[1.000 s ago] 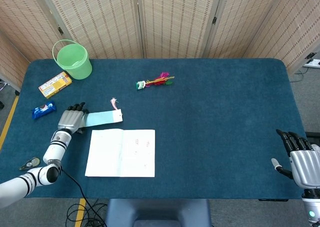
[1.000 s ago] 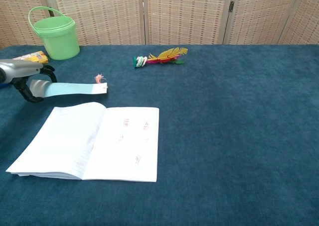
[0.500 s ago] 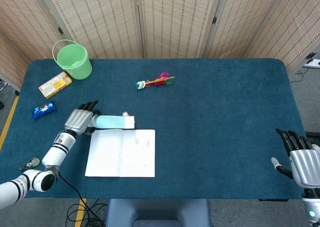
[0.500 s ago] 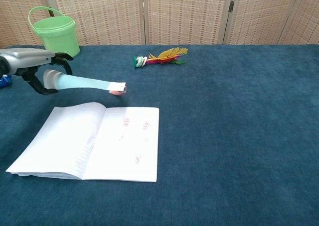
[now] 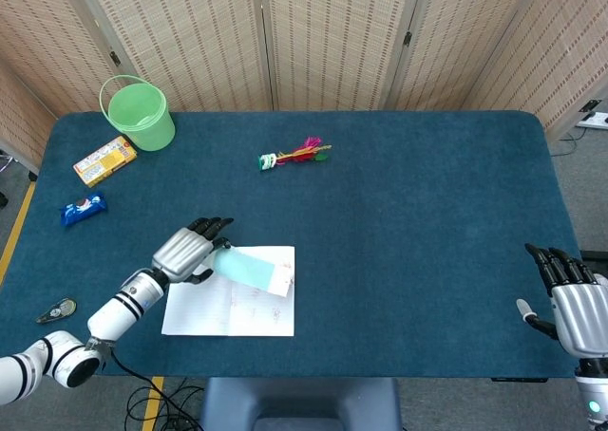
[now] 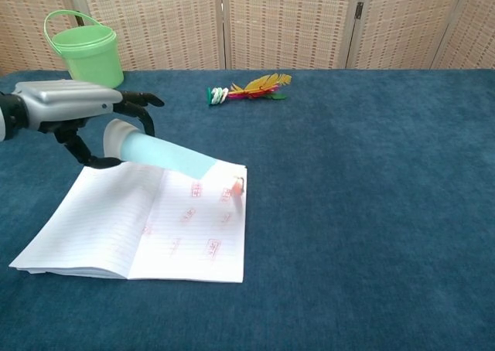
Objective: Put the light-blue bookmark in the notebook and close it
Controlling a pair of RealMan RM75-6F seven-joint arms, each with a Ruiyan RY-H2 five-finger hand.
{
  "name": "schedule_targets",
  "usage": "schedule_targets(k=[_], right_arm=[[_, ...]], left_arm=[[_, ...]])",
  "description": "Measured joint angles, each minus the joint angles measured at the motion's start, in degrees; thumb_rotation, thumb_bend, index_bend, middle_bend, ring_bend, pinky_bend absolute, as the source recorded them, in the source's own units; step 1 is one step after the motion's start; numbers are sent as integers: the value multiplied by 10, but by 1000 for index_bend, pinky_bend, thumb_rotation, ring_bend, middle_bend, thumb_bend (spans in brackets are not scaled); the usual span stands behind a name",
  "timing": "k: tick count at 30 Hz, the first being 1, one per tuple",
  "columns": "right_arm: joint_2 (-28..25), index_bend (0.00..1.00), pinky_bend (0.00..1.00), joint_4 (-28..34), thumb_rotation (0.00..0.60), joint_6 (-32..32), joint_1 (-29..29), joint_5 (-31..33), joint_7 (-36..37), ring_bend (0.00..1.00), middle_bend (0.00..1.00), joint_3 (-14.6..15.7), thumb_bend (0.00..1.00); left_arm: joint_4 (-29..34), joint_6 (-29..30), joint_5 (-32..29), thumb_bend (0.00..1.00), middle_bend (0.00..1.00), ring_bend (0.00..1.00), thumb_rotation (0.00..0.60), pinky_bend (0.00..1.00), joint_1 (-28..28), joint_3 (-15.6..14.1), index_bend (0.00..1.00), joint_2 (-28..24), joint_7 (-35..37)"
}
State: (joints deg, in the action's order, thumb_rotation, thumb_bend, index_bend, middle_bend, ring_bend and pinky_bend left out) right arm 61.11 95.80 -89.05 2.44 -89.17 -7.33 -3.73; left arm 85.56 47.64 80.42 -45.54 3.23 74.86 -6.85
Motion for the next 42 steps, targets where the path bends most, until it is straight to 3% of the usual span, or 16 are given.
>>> schedule_targets(k=[22,42], right_arm=[[0,134,242,-1,600,-8,-7,-2,3,155,207,4,192],[1,134,242,3,600,-12,-12,-4,-1,155,207,5,193]], left_arm=[[108,20,202,404,0,0,600,142,-29,-80,321,-51,47],[-22,-39,183,404,0,0,600,141,-77,-70,310,9,69]])
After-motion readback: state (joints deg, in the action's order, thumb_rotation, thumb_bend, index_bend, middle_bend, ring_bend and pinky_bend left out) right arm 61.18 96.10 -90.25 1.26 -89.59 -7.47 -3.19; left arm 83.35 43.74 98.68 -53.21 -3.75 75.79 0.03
